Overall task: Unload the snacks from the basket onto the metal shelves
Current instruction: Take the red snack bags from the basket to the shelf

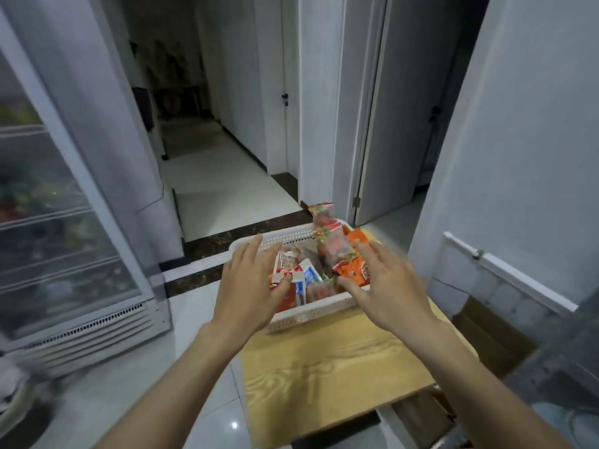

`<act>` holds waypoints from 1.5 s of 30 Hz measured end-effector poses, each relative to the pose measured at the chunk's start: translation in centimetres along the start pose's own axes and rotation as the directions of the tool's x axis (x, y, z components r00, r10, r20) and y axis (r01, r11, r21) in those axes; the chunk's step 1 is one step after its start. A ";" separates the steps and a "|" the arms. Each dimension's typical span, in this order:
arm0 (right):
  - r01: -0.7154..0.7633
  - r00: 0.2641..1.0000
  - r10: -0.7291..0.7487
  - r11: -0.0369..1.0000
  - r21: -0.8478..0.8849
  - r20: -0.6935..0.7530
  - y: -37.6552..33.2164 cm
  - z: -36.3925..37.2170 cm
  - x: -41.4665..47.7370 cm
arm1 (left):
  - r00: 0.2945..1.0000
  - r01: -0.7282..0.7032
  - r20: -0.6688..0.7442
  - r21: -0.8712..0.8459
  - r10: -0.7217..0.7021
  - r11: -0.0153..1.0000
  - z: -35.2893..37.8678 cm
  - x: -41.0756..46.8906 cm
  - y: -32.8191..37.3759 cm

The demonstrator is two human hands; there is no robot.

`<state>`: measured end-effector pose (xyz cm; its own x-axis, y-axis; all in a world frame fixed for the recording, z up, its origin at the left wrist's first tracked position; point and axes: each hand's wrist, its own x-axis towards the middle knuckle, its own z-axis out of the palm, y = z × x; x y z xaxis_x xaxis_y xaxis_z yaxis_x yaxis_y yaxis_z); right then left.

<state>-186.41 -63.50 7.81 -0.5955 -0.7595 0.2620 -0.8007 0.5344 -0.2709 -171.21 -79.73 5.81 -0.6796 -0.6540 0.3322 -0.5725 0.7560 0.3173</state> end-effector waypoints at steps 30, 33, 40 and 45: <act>-0.422 0.797 0.038 0.749 0.511 0.602 3.3 27.4 19.3 | 0.820 0.272 0.572 -0.333 -0.036 0.903 17.6 13.1 -15.6; -0.437 0.787 0.032 0.733 0.520 0.617 3.1 28.4 19.7 | 0.781 0.380 0.623 -0.413 -0.047 0.828 18.8 13.9 -16.3; -0.131 0.949 -0.063 0.814 0.565 0.310 2.9 27.2 18.0 | 0.799 0.433 0.596 -0.490 -0.071 0.756 19.7 15.1 -16.7; -0.223 0.827 -0.223 0.711 0.667 0.515 2.2 27.9 16.4 | 0.806 0.513 0.566 -0.525 -0.171 0.679 20.0 15.2 -16.1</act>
<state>-196.07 -85.13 -14.37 -0.2801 -0.9389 -0.2002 -0.3927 0.3024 -0.8686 -181.51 -101.31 -12.00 -0.7096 -0.6425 -0.2894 -0.4963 0.1641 0.8525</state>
